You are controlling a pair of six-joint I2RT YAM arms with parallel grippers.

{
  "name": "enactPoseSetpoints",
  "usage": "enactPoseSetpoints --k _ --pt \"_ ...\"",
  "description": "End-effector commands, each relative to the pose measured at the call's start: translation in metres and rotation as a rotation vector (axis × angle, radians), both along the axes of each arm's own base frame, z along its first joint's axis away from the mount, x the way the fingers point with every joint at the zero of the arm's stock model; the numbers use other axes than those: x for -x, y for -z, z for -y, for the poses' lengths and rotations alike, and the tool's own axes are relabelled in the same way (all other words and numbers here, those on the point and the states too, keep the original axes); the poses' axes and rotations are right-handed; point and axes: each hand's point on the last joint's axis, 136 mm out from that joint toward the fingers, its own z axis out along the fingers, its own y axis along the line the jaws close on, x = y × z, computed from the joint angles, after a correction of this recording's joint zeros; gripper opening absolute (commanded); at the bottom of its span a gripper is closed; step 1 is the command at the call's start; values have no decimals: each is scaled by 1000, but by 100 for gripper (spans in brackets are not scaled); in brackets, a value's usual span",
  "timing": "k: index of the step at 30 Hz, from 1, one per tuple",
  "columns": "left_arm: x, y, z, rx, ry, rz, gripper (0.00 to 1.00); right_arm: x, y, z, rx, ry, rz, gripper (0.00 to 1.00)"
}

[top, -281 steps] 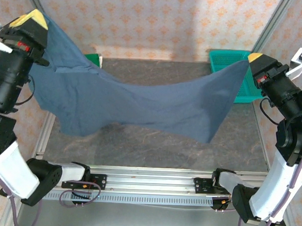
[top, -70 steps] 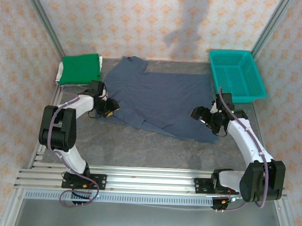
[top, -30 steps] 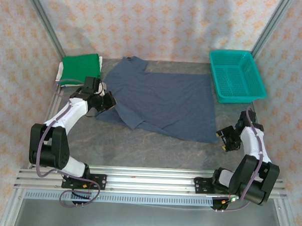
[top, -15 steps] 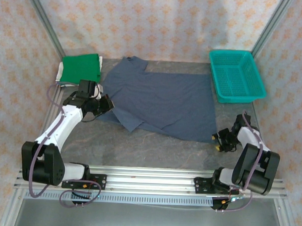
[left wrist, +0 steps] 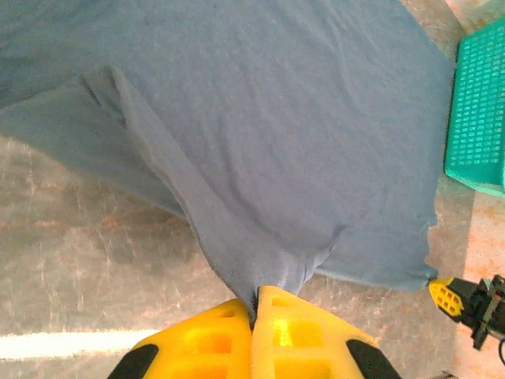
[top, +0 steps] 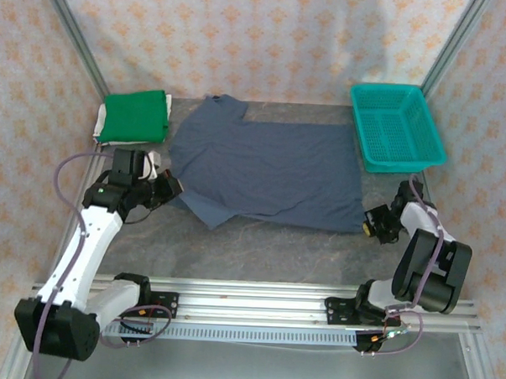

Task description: Fold and stack the t-shirts

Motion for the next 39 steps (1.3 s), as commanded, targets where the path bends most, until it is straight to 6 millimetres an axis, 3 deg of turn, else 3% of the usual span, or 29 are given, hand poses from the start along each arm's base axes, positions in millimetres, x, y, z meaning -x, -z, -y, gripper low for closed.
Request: enactPoseSetpoints --k 1,7,11,14,19,26,39 --pt "37 8 0 21 -27 -96 0 10 -20 6 71 -8 8 0" --pt "87 15 -6 77 -141 -162 0 46 -40 -2 86 -3 -32 0" --pt "127 43 -15 91 -251 -254 0 66 -32 -12 57 11 -66 0" --pt "136 61 -21 91 -321 -287 0 76 -19 -15 52 10 -99 0" --pt "122 70 -27 54 -346 -299 0 73 -17 -17 53 -15 -93 0" --pt "85 50 -37 -46 -315 -253 0 39 -33 -28 35 -87 -5 0" --pt "40 30 -36 -65 -288 -182 0 5 -56 -24 50 -131 59 0"
